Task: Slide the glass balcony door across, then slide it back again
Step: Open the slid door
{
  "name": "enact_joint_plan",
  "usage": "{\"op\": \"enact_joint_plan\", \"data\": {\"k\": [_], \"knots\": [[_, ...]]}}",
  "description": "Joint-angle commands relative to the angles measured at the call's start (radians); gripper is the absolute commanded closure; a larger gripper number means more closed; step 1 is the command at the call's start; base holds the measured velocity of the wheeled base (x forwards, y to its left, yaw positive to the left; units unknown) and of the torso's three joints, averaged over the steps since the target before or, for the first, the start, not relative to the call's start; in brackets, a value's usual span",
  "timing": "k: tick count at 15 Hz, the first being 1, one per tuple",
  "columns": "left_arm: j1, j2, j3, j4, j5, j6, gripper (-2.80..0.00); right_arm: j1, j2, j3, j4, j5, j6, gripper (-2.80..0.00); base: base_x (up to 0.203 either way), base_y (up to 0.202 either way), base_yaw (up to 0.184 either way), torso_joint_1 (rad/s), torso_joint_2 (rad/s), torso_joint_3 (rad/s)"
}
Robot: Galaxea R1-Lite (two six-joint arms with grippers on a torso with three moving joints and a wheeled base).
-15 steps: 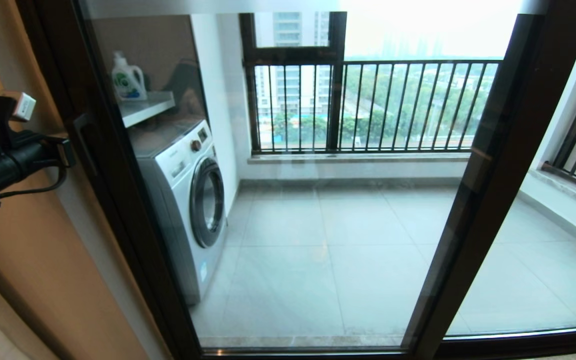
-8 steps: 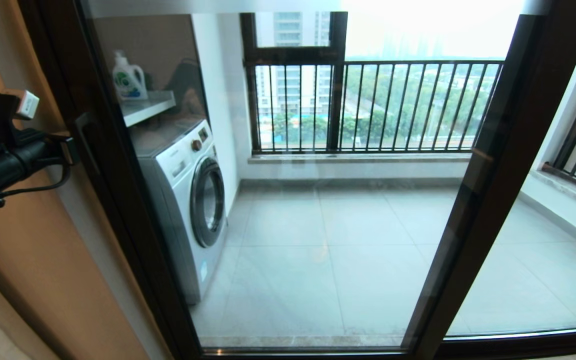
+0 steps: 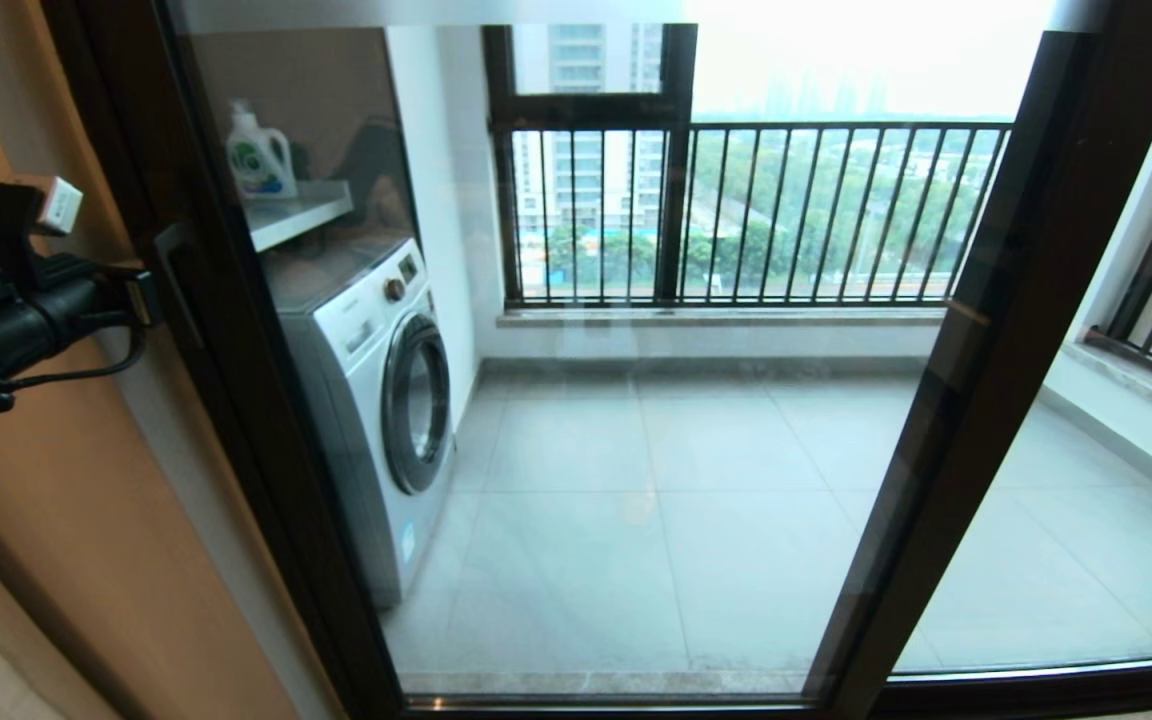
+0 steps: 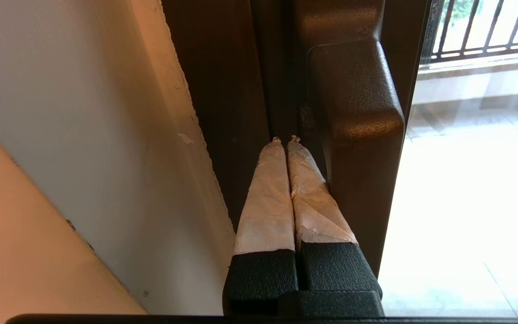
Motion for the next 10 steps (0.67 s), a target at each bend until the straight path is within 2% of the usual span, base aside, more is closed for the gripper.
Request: {"op": "enact_joint_plan", "data": {"k": [1, 10], "knots": [[-0.002, -0.005, 0.001, -0.007, -0.009, 0.001, 0.00, 0.000, 0.001, 0.012, 0.000, 0.000, 0.000, 0.00, 0.000, 0.000, 0.000, 0.000, 0.00, 0.000], [-0.047, -0.013, 0.005, -0.005, -0.009, 0.003, 0.00, 0.000, 0.001, 0.011, 0.000, 0.000, 0.000, 0.00, 0.000, 0.000, 0.000, 0.000, 0.00, 0.000]]}}
